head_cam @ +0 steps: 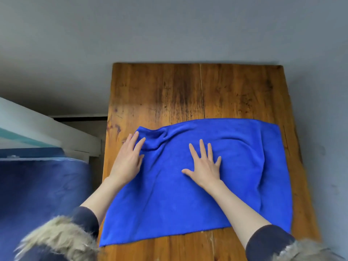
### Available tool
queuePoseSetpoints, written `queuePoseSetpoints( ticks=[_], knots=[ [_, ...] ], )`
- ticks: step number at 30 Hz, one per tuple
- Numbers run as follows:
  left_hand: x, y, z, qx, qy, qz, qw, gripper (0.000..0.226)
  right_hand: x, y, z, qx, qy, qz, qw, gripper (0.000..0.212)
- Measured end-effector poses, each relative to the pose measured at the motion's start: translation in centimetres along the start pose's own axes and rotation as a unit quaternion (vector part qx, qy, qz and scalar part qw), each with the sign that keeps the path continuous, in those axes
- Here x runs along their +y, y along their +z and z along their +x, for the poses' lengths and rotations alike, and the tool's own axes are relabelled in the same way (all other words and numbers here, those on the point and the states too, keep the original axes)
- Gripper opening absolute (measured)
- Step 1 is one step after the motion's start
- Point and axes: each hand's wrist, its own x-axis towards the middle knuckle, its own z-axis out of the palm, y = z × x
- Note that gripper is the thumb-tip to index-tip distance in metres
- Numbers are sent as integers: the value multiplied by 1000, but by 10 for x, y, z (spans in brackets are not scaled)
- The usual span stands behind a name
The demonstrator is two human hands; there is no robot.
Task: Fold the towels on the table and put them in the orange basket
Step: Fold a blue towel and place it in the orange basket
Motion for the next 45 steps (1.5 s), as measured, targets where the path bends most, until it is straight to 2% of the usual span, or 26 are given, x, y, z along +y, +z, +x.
queuePoseSetpoints(
  ticks=[3,6,8,11,14,16,21,26,28,32,36,40,45],
  knots=[
    [-13,-9,25,56,-23,-32,998,54,-7,11,3,-23,23,-10,999,104],
    [-27,-19,49,35,-19,-15,999,59,-7,12,4,-28,28,-18,999,107],
    [-32,-23,59,25,-26,3,999,54,-8,10,4,-35,32,-16,999,108],
    [-36,-25,59,51,-106,9,993,28,-12,8,3,-45,39,-12,998,109],
    [-43,-22,49,49,-189,2,981,31,-13,7,4,-53,44,-13,998,109],
    [-48,-20,42,36,-210,2,977,31,-14,7,4,-57,46,-14,997,110],
    [-54,-21,36,36,-156,40,986,20,-14,6,4,-65,49,-15,997,110],
    [-58,-32,47,-26,-116,108,987,21,-15,6,4,-68,53,-16,996,110],
    [-65,-46,59,-27,-110,145,983,22,-15,6,4,-70,54,-16,996,110],
    [-81,-77,79,54,-137,169,975,21,-15,6,4,-72,53,-17,996,110],
    [-72,-79,77,123,-126,113,978,18,-15,7,3,-75,52,-19,996,110],
    [-49,-42,47,93,-85,55,991,27,-15,7,4,-70,50,-25,996,110],
    [-41,8,13,-53,-62,44,996,83,-13,8,5,-66,47,-29,996,111]
  ],
)
